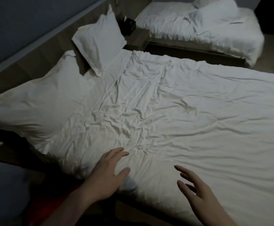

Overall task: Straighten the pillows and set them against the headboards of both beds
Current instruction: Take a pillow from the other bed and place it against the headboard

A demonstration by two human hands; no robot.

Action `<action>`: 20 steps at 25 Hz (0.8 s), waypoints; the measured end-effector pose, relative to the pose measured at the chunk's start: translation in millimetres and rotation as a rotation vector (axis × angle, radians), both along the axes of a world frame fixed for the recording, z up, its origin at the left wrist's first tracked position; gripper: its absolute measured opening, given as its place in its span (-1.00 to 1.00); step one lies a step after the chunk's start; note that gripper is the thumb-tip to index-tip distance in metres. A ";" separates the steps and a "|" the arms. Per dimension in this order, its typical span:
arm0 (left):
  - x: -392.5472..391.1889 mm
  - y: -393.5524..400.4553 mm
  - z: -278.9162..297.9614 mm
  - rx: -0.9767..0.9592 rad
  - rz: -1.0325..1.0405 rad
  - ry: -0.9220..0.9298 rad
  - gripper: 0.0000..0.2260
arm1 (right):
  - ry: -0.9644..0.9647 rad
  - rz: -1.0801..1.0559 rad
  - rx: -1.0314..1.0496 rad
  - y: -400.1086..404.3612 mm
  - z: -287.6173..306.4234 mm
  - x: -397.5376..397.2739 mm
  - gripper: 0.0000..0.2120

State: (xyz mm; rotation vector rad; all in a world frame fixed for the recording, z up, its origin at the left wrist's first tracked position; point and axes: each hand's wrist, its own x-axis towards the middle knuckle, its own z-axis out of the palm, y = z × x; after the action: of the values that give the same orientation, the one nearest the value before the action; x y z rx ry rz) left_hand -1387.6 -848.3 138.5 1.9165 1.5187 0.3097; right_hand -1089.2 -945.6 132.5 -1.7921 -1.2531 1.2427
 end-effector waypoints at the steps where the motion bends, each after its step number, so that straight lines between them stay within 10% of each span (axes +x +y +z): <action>1: 38.6 -9.9 -2.3 -0.002 0.010 -0.039 -0.59 | -0.014 0.005 -0.012 -11.9 -2.3 32.3 -0.55; 20: 376.9 -96.7 7.7 -0.149 0.031 -0.465 -0.76 | 0.235 -0.335 -0.050 -152.9 25.4 315.4 -0.62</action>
State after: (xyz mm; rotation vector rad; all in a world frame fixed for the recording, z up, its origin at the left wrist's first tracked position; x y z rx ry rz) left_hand -1010.7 -945.0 146.2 1.5688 1.2236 0.5931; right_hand -773.8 -1098.4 157.9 -1.7438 -0.7620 1.2534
